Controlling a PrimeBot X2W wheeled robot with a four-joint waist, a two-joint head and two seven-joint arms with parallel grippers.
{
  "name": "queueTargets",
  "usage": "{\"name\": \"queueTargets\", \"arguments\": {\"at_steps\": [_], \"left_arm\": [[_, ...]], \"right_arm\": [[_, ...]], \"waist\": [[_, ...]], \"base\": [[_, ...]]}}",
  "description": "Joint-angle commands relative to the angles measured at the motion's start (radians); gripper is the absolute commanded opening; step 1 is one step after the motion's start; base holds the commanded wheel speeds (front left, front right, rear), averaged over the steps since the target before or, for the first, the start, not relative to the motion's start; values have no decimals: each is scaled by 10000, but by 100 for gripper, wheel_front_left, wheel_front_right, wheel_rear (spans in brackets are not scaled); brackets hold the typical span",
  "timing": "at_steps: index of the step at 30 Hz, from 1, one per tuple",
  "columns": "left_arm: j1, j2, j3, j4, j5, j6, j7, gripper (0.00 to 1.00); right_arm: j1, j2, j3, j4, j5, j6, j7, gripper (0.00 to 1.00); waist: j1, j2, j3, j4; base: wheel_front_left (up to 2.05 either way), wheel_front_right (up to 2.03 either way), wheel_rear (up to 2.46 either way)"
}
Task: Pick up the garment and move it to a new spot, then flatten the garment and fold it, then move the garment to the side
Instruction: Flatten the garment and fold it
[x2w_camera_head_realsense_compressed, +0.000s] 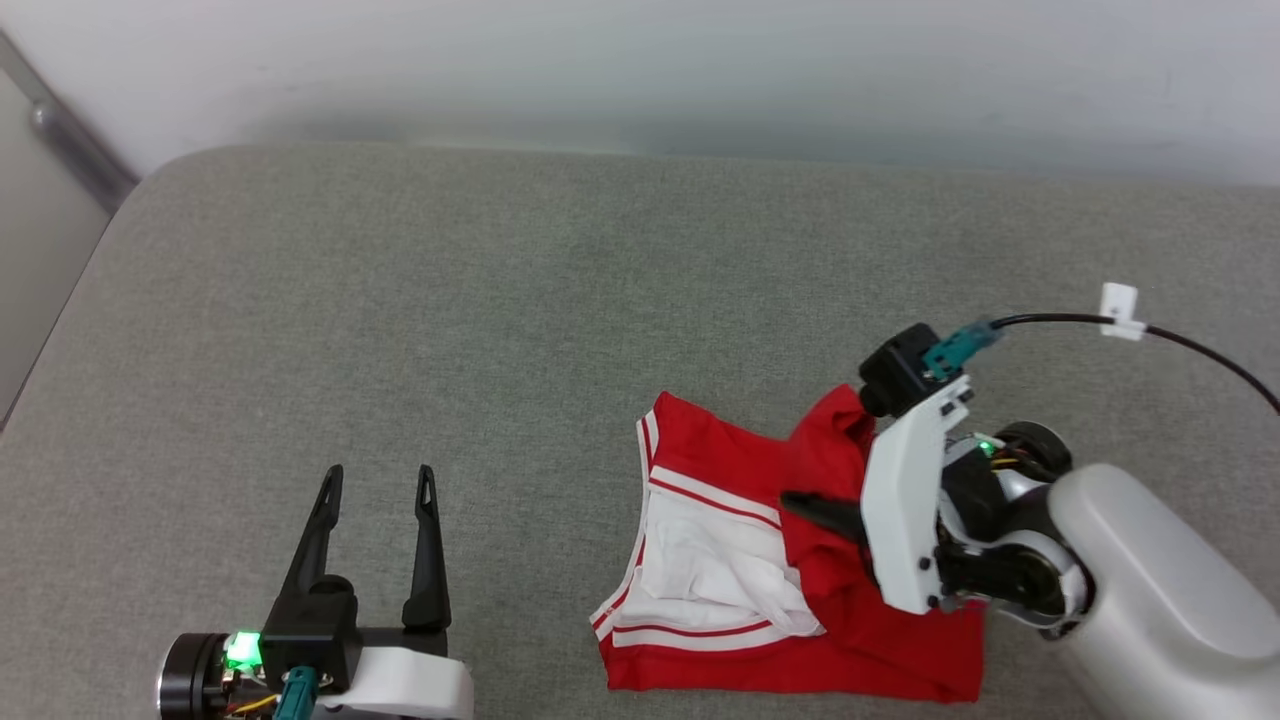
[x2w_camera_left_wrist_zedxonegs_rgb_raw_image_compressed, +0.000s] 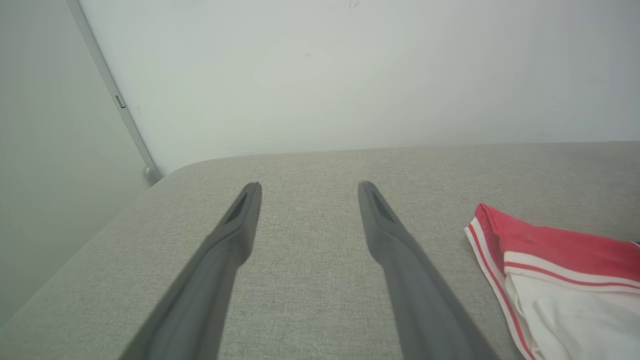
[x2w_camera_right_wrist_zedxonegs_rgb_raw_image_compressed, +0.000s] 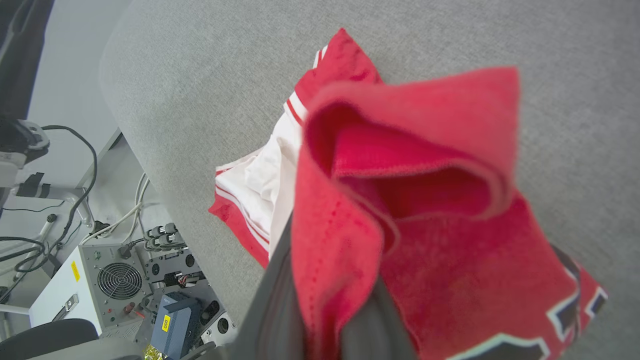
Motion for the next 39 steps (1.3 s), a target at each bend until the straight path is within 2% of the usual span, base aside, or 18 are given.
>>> {"name": "queueTargets", "arguments": {"at_steps": [1, 7, 8, 11, 12, 13, 14, 20, 26, 33, 39], "left_arm": [[-154, -57, -10, 36, -22, -29, -21, 100], [-375, -108, -31, 78, -54, -40, -21, 100], [-383, -131, -40, 93, -48, -35, -21, 100], [-358, -155, -9, 101, -57, -8, -21, 100], [-325, -159, 13, 97, -56, 9, -21, 100], [-275, -164, 39, 97, -51, 18, -21, 100], [-223, -164, 72, 103, -43, 8, -21, 100], [-21, -168, 193, 57, 13, -1, -21, 100], [224, -175, 227, 1, 52, 19, -21, 100], [433, -140, 314, -43, 74, -29, -21, 100], [534, -109, 377, -93, 64, -81, -21, 100]], "right_arm": [[-298, 225, 329, 409, -169, -3, -139, 0], [-732, 526, 1315, 1700, -703, -3, -545, 0], [-782, 634, 1757, 2284, -879, -3, -823, 0], [-860, 650, 2061, 2566, -798, -3, -1179, 3], [-925, 638, 2083, 2598, -782, -3, -1375, 24], [-998, 597, 2132, 2581, -780, -3, -1537, 81], [-1060, 541, 2160, 2488, -722, -3, -1710, 100], [-1257, -37, 1750, 1667, -583, -3, -3014, 100], [-944, -479, 273, 924, -1564, -3, -5203, 100], [305, 37, -2413, 712, -3708, -3, -8285, 100], [1725, 630, -4023, 584, -4743, -3, -9694, 100]], "waist": [[0, 0, 144, 110], [0, 0, 420, 286], [0, 0, 484, 326], [0, 0, 478, 308], [0, 0, 445, 281], [0, 0, 402, 252], [0, 0, 351, 221], [0, 0, -21, -68], [0, 0, -354, -388], [0, 0, -692, -707], [0, 0, -909, -845]], "base": [[0, 0, 0], [0, 0, 0], [0, 0, 0], [0, 0, 0], [0, 0, 0], [0, 0, 0], [0, 0, 0], [0, 0, 0], [0, 0, 0], [0, 0, 0], [0, 0, 0]]}}
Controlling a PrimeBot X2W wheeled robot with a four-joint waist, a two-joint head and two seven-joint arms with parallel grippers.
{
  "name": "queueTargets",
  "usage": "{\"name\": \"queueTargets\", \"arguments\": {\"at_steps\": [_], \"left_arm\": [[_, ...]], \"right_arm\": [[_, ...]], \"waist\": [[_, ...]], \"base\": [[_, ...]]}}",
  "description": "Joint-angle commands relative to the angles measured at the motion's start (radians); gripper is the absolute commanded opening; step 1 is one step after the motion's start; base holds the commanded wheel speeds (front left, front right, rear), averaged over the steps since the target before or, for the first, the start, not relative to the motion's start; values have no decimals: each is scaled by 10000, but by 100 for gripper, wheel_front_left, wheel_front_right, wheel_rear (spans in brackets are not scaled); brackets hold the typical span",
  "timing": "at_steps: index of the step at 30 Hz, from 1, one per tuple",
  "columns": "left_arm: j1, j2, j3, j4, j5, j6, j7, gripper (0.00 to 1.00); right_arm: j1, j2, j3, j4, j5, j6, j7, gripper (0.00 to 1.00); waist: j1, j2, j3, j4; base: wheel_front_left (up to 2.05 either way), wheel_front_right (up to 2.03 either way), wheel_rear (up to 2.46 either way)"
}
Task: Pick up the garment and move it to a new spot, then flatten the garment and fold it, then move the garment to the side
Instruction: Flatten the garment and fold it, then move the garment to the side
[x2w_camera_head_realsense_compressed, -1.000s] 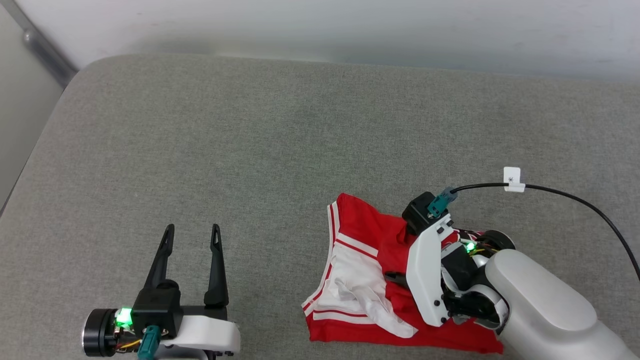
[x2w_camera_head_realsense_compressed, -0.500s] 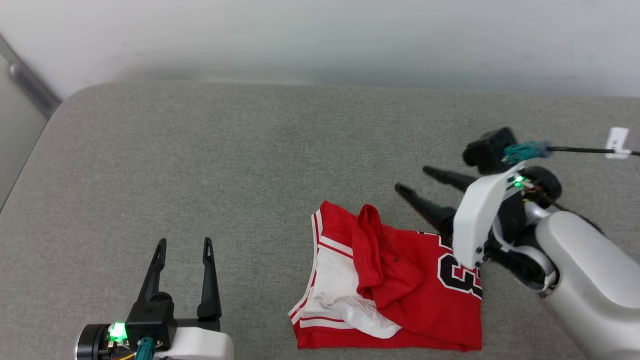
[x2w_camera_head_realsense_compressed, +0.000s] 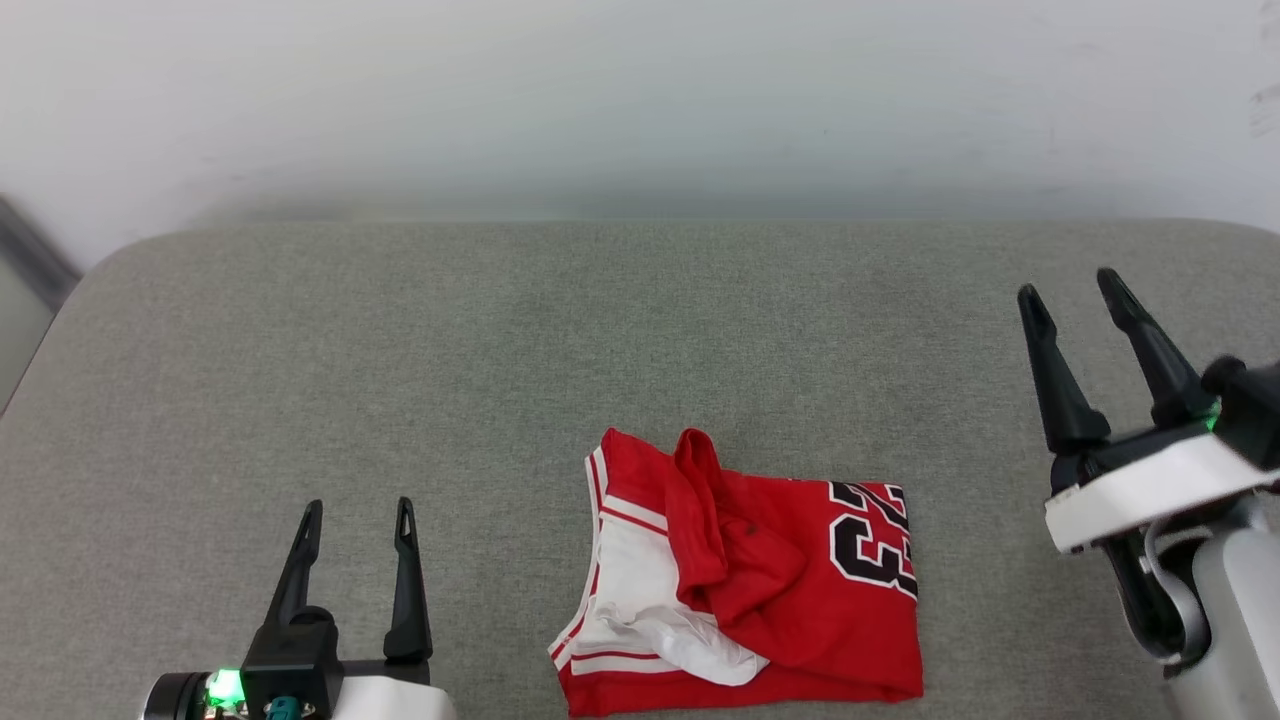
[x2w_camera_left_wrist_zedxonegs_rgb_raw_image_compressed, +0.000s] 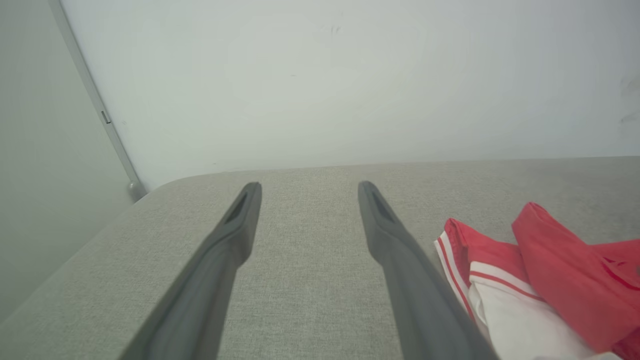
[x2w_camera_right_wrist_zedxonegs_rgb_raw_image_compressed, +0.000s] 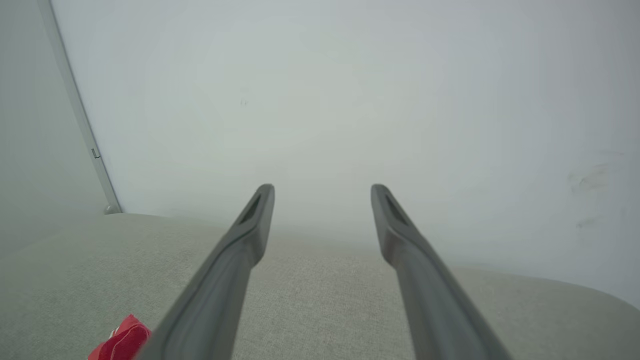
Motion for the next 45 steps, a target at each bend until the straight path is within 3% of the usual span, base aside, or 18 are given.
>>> {"name": "queueTargets", "arguments": {"at_steps": [1, 11, 24, 36, 45], "left_arm": [[115, 47, 59, -44, 30, -53, -21, 100], [457, 75, 171, -196, -33, -226, -21, 100], [649, 39, 171, -251, -32, -380, -21, 100], [708, -13, 124, -211, -47, -314, -21, 100], [536, -38, 111, -253, -78, -341, -21, 100]], "right_arm": [[436, 208, -314, -128, -253, -3, -240, 100], [3767, 1930, -1952, -1578, -1683, -3, -773, 100], [5359, 2574, -2258, -2211, -2043, -3, -768, 100], [5130, 2603, -2439, -2438, -2138, -3, -769, 100], [2894, 1163, -2367, -2874, -2050, -3, -283, 100]], "waist": [[-1, -1, -100, -59], [-1, -1, -448, -161], [-1, -1, -539, -180], [-1, -1, -535, -156], [-1, -1, -325, -148]], "base": [[0, 0, 0], [0, 0, 0], [0, 0, 0], [0, 0, 0], [0, 0, 0]]}}
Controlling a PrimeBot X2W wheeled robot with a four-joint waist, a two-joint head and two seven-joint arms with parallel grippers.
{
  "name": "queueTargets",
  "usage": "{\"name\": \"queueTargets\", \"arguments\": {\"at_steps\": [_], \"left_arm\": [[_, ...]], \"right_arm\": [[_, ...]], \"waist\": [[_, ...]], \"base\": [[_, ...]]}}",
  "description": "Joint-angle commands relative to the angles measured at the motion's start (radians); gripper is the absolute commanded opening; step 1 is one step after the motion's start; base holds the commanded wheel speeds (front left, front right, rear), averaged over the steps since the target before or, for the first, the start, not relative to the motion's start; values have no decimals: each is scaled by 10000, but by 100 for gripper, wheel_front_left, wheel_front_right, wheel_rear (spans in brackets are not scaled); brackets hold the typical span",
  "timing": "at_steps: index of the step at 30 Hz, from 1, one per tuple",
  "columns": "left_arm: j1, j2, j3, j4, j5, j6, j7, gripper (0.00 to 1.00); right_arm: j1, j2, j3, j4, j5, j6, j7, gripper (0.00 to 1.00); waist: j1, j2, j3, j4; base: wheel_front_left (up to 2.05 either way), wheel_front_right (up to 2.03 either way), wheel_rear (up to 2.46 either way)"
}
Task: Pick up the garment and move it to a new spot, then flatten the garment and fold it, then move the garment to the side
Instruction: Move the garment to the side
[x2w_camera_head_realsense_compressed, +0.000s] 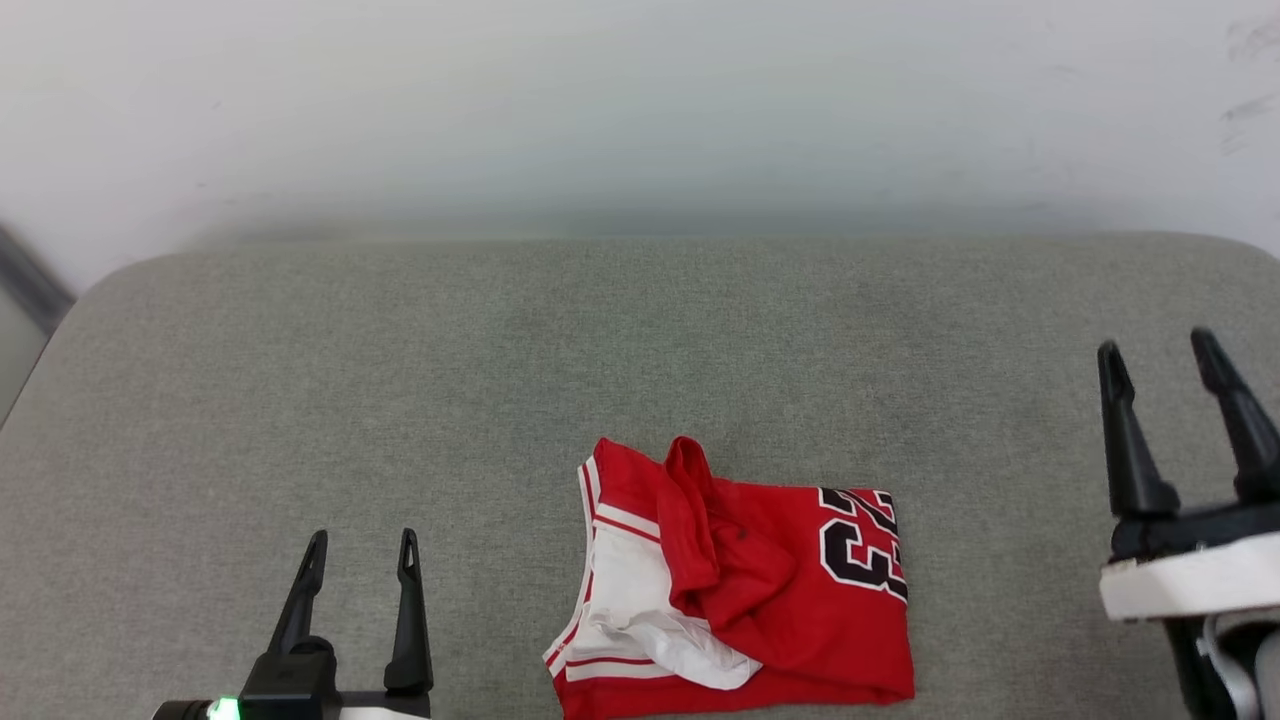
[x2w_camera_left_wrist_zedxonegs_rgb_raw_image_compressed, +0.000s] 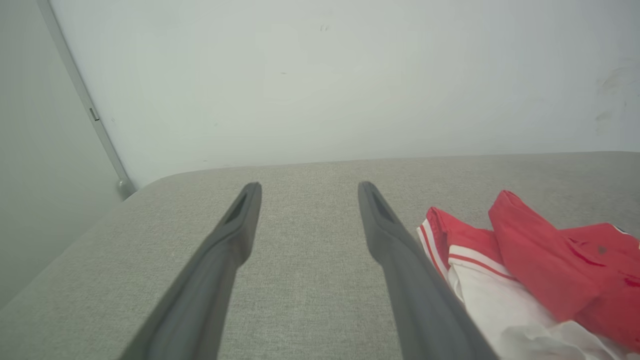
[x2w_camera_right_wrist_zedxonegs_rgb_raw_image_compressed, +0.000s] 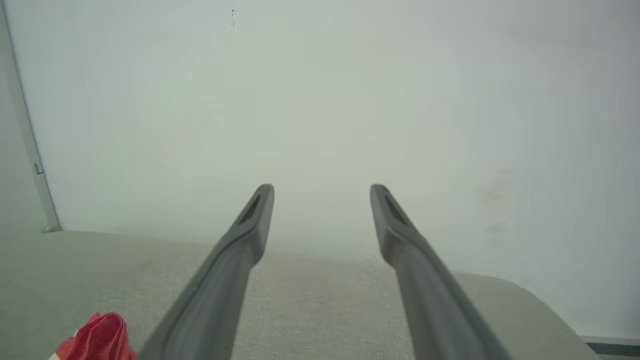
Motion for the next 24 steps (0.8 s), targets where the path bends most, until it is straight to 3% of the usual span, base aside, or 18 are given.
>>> {"name": "queueTargets", "arguments": {"at_steps": [1, 5, 12, 18, 24], "left_arm": [[-118, -6, -9, -29, -35, 8, -21, 100], [-244, -19, -29, -13, -43, 3, -21, 100], [-402, -32, -4, 6, -75, -23, -21, 100], [-651, -42, -21, 3, -118, -79, -21, 100], [-999, -51, -70, -4, -135, -168, -21, 100]], "right_arm": [[-702, -437, 179, -183, 139, -3, 474, 100], [-1987, -1459, 873, -251, 642, -3, 2325, 100], [-3199, -2619, 1849, 340, 3545, -3, 6912, 100], [-3046, -2881, 1859, 1189, 5933, -3, 10148, 100], [-2528, -2749, 1882, 1676, 6964, -3, 11399, 100]], "waist": [[0, 0, 91, 16], [0, 0, 241, 35], [0, 0, 493, 92], [0, 0, 840, 238], [0, 0, 1347, 499]], "base": [[0, 0, 0], [0, 0, 0], [0, 0, 0], [0, 0, 0], [0, 0, 0]]}}
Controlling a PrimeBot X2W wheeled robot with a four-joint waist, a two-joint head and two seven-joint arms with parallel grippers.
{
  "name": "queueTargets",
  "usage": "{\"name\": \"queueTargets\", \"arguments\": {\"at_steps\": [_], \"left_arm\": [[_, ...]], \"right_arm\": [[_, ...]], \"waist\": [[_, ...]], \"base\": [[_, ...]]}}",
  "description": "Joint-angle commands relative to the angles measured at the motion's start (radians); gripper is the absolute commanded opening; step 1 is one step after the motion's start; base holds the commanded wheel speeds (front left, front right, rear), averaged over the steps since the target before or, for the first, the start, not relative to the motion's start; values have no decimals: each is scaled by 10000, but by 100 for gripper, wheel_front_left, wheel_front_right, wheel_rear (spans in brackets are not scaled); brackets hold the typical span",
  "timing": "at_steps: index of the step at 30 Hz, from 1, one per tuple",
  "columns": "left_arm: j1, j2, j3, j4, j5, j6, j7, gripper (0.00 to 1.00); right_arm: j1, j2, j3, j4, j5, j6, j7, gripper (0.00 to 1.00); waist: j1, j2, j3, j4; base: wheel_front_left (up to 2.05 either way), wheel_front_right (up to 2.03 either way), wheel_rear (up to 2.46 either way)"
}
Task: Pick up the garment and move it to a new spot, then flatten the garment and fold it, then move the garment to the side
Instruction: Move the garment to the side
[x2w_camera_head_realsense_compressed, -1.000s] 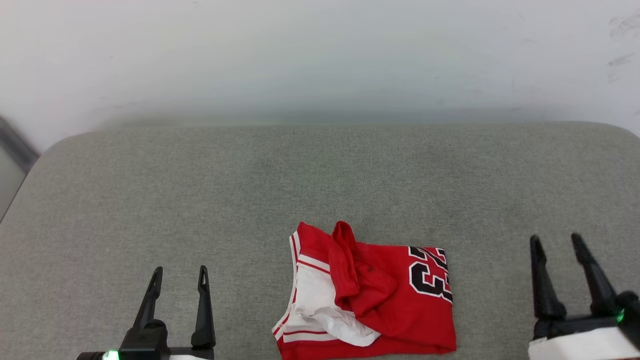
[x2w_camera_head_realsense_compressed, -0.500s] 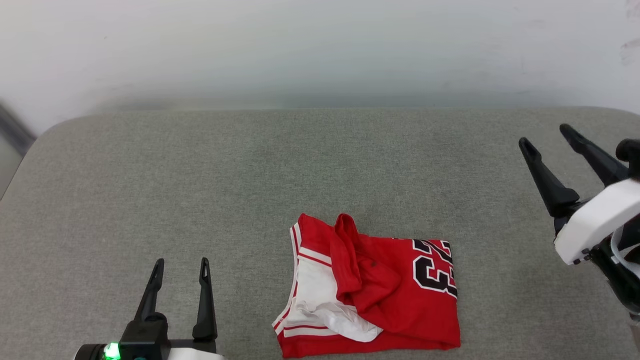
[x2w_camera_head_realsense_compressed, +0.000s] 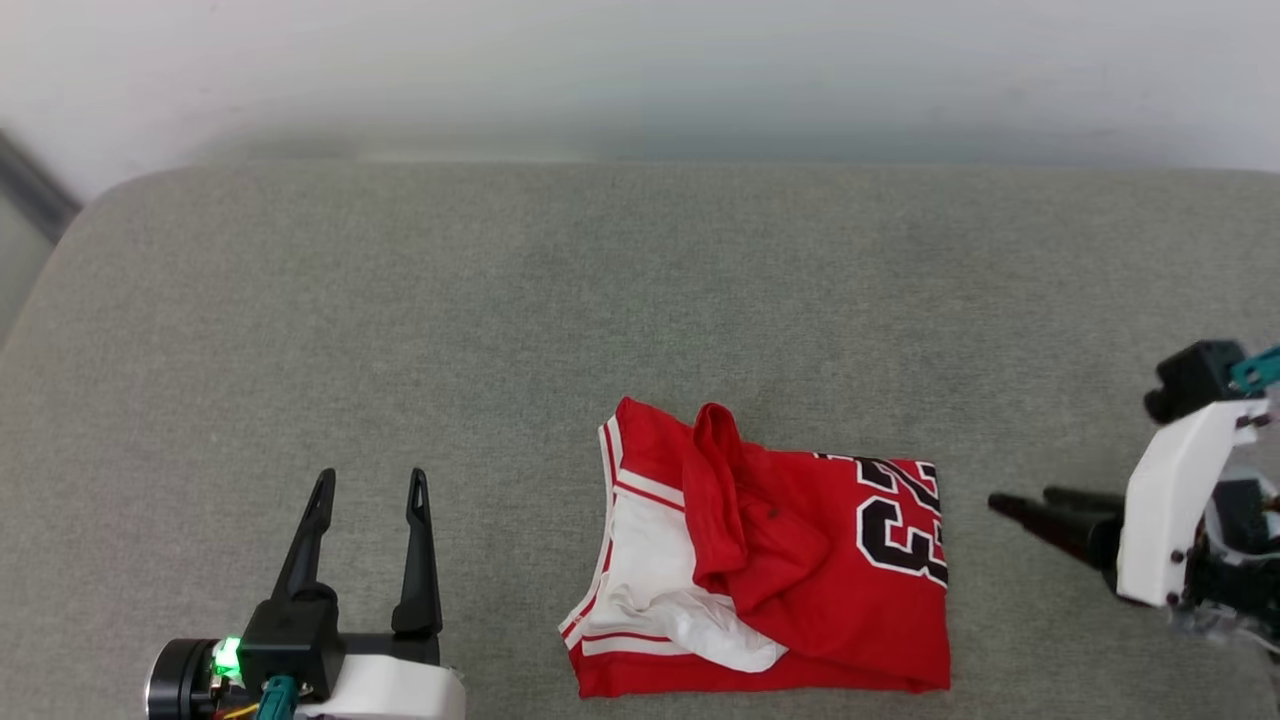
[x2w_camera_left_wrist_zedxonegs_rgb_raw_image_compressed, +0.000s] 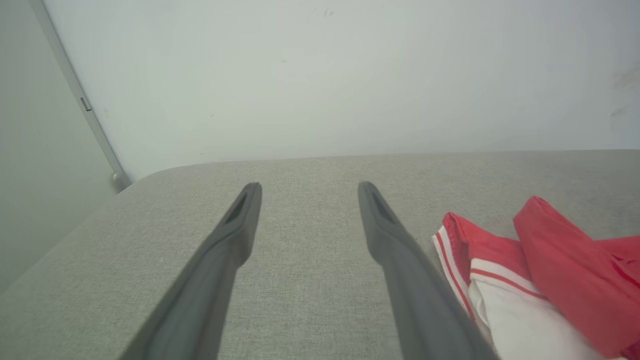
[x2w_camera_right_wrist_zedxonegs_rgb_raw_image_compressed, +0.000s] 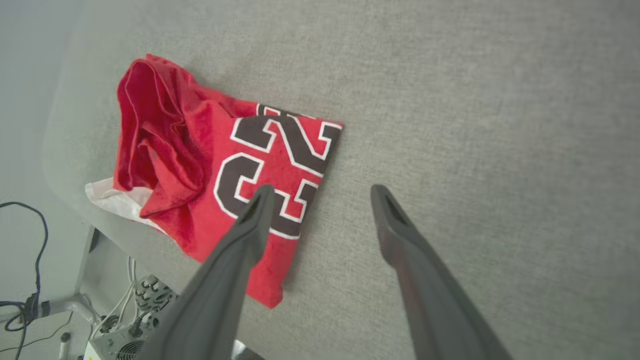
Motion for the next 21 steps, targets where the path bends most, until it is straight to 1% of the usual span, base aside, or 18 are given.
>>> {"name": "queueTargets", "arguments": {"at_steps": [1, 6, 11, 15, 21], "left_arm": [[-215, -12, 10, -25, -43, -30, -21, 100], [-387, -17, -19, -24, -27, -57, -21, 100], [-584, -21, -64, -31, -8, -100, -21, 100], [-704, -23, -142, 19, -5, -86, -21, 100], [-849, -24, -247, 41, -37, -55, -21, 100]], "right_arm": [[255, 98, 136, 146, 242, -3, 285, 100], [415, 385, 277, 530, 666, -3, 511, 100], [393, 778, 606, 1083, 820, -2, 355, 100], [316, 1157, 1047, 1734, 885, -5, 170, 100], [233, 1391, 1802, 2391, 836, -11, -170, 100]], "waist": [[-1, -1, 302, 178], [-1, -1, 627, 330], [-1, -1, 961, 497], [-1, -1, 1075, 615], [-1, -1, 1185, 788]], "base": [[0, 0, 0], [0, 0, 0], [0, 0, 0], [0, 0, 0], [0, 0, 0]]}}
